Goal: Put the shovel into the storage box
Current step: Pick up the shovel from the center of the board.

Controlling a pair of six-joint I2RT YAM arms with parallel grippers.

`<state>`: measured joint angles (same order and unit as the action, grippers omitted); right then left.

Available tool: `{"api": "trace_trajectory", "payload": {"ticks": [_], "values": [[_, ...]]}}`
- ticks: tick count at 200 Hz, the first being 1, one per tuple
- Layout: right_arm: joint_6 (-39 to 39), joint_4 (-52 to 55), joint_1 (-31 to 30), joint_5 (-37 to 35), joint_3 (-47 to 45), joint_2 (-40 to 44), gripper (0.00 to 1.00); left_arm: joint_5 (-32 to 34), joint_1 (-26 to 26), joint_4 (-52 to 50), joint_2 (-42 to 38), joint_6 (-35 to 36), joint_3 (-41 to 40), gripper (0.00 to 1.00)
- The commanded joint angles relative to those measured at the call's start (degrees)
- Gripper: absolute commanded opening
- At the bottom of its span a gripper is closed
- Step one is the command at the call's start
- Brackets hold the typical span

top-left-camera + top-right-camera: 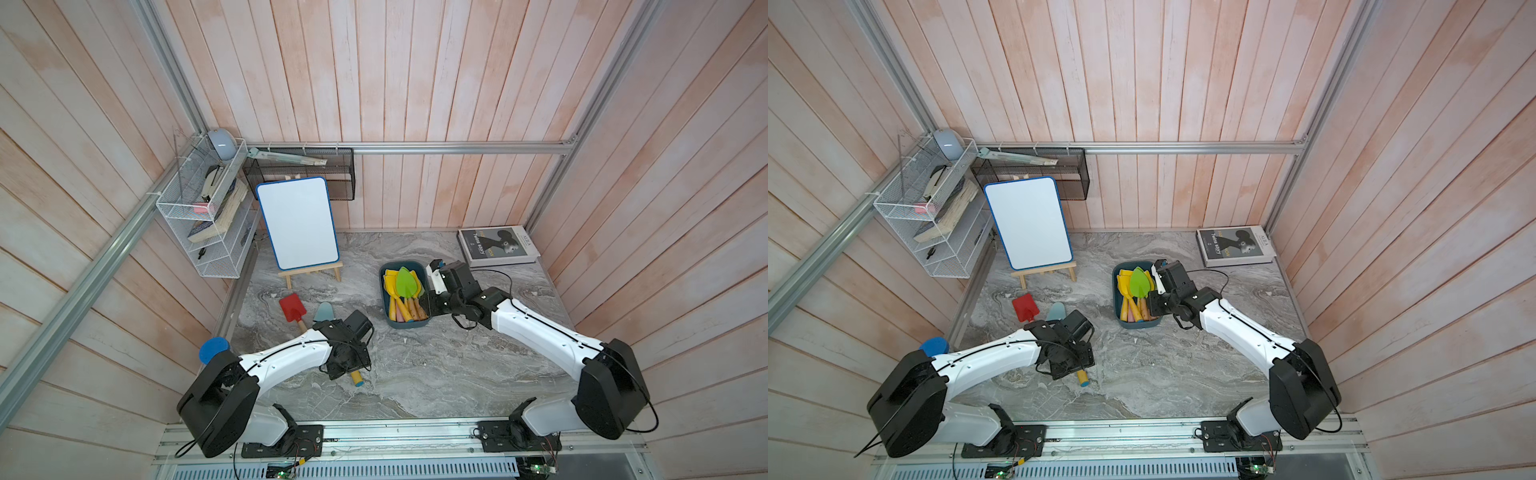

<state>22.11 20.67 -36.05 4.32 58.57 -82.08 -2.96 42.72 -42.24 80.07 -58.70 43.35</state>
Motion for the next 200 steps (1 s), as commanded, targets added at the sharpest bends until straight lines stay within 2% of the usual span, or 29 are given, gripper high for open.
{"api": "trace_trajectory", "payload": {"ticks": [1,95,123,167,200], "values": [[1.93,-1.82,-1.58,-0.74,-1.6,1.48,0.38,-1.06,0.94,2.36,0.16,-2.02,-1.01,0.74],[4.13,-4.12,-2.8,-0.63,-4.51,3.86,0.35,-0.73,2.59,2.51,2.76,-3.65,-1.49,0.59],[4.26,-4.47,-2.79,-0.54,-4.81,3.66,0.34,-0.65,2.9,2.69,3.16,-4.23,-2.1,0.49],[4.28,-4.8,-2.81,-0.36,-4.83,3.6,0.33,-0.47,3.15,2.8,3.36,-4.64,-2.37,0.21],[4.21,-4.93,-2.8,-0.56,-4.95,3.95,0.33,-0.28,3.66,2.47,3.37,-4.48,-1.59,0.14]]}}
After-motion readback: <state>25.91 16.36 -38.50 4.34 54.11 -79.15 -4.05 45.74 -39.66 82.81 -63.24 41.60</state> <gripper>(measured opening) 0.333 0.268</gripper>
